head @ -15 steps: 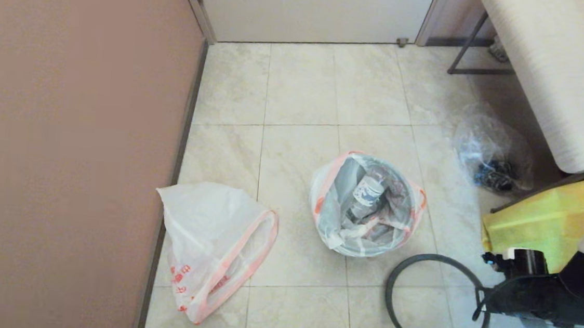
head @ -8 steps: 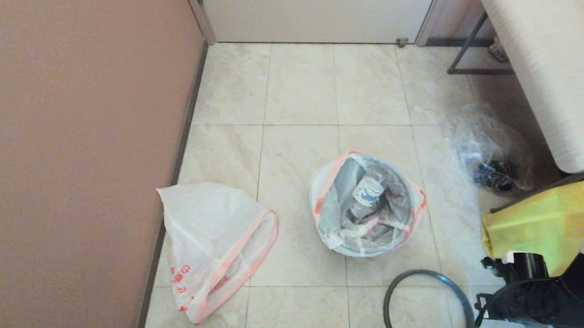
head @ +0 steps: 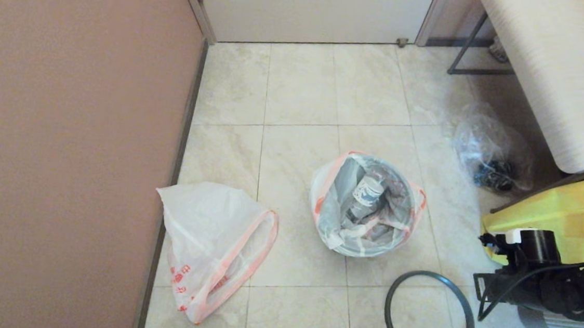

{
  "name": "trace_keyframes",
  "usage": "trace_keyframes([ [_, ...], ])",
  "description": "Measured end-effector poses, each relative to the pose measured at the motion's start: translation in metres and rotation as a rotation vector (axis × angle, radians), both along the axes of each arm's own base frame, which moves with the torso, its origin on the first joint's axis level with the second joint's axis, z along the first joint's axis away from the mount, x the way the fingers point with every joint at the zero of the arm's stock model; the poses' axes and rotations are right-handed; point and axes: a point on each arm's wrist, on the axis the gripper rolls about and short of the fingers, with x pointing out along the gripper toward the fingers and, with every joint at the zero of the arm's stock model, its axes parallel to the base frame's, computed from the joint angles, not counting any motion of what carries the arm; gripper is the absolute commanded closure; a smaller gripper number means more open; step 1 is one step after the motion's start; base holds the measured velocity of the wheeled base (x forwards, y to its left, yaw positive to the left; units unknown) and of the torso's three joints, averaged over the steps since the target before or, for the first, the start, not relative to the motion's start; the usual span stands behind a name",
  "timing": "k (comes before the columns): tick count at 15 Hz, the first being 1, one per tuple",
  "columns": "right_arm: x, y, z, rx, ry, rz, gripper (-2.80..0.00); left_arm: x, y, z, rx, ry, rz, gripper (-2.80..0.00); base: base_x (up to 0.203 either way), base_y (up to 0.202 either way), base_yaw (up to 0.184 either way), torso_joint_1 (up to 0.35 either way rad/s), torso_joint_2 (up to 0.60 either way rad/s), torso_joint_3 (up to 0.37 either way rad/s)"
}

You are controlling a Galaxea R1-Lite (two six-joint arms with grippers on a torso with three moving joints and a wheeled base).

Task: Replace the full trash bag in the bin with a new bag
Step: Place the trash bag on the floor

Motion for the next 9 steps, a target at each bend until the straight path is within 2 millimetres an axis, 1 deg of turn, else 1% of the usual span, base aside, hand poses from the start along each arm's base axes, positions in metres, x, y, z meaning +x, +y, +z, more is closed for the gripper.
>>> trace_keyframes([
  [2, 0.009, 0.009, 0.025, 0.012, -0.035, 0.009, 0.0, 0.0, 0.0, 0.0, 0.0, 0.0, 0.0, 0.0, 0.0, 0.0, 0.0, 0.0, 0.0, 0.0],
  [6, 0.036, 0.027, 0.082, 0.062, -0.106, 0.015, 0.0, 0.0, 0.0, 0.0, 0.0, 0.0, 0.0, 0.0, 0.0, 0.0, 0.0, 0.0, 0.0, 0.0],
  [7, 0.045, 0.033, 0.095, 0.07, -0.126, 0.022, -2.8, 0.0, 0.0, 0.0, 0.0, 0.0, 0.0, 0.0, 0.0, 0.0, 0.0, 0.0, 0.0, 0.0],
  [9, 0.063, 0.046, 0.117, 0.078, -0.163, 0.049, -2.8, 0.0, 0.0, 0.0, 0.0, 0.0, 0.0, 0.0, 0.0, 0.0, 0.0, 0.0, 0.0, 0.0],
])
